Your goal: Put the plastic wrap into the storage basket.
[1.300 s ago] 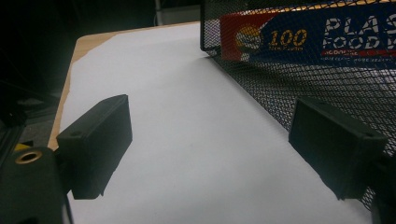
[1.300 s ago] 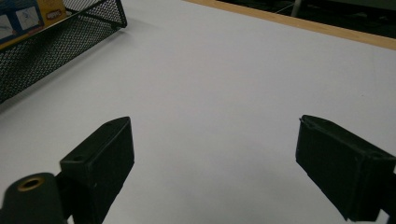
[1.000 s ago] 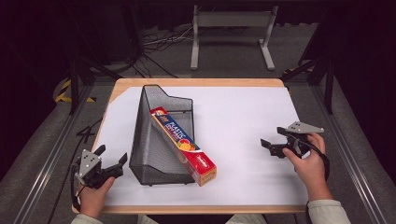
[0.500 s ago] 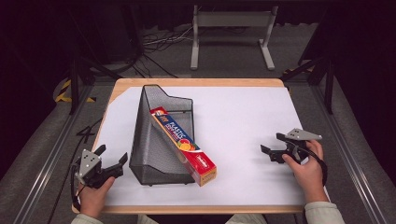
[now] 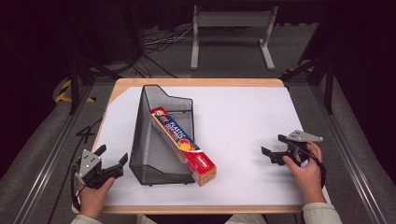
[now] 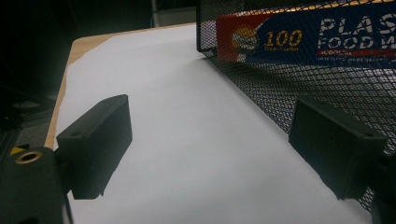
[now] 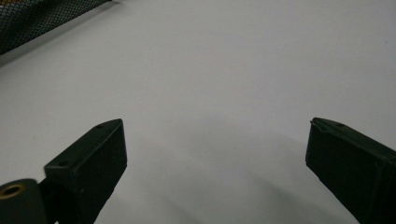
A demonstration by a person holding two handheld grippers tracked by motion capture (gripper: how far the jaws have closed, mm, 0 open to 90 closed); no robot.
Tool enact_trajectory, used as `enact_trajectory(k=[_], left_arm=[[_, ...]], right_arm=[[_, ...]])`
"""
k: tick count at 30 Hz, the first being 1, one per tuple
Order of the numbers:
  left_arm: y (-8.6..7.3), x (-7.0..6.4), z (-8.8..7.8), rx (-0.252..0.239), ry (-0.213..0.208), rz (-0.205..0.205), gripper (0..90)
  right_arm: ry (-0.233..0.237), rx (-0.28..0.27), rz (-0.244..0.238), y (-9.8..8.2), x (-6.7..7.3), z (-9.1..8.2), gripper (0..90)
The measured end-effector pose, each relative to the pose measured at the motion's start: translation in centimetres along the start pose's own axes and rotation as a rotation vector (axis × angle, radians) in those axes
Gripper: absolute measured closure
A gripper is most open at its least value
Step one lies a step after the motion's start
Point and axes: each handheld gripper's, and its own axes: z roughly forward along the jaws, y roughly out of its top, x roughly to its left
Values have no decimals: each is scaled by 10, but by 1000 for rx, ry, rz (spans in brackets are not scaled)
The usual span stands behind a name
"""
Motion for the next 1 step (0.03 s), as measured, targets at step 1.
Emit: enact_trajectory(k=[1], left_arm=[[0,0,0,-2,2,-6,143]], right_arm=[[7,-6,9,0,-1,0,57]])
